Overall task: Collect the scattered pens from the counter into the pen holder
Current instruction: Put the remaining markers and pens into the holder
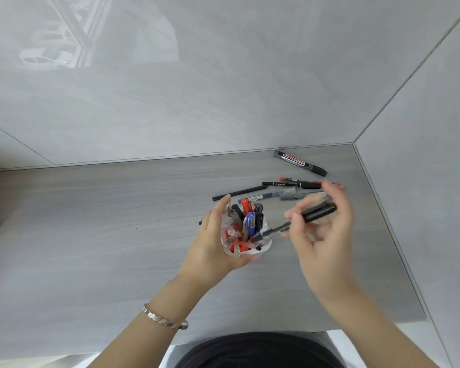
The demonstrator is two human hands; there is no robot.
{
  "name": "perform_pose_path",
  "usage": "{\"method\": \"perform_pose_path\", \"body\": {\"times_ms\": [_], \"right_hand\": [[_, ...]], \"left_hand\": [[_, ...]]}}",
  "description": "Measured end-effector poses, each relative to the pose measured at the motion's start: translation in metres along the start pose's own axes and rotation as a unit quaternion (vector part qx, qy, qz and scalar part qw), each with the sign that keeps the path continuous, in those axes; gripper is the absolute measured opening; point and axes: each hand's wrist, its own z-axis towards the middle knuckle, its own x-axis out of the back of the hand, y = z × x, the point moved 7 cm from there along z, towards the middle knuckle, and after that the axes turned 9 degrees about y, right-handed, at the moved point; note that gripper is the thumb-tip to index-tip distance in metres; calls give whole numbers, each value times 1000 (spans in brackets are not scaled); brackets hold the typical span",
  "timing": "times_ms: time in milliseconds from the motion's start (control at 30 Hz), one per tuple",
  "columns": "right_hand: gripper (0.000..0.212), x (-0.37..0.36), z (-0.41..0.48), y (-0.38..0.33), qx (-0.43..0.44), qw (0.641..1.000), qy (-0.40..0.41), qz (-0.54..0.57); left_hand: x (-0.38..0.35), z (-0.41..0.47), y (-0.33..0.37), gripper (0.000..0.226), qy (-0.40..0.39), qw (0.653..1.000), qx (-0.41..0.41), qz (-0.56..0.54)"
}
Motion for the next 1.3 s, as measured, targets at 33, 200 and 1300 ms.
{"method": "perform_pose_path", "body": {"times_ms": [33, 200, 1300], "right_hand": [[56, -8, -1, 4, 17, 1000, -7, -13], [36, -44, -20, 24, 104, 974, -105, -170], [49, 12, 75, 161, 14, 775, -314, -548]], "left_hand": [[0, 0, 0, 105, 1, 1000, 0, -4], [0, 0, -3, 105, 7, 1000, -9, -9], [1, 3, -6, 112, -6, 999, -8, 34]]}}
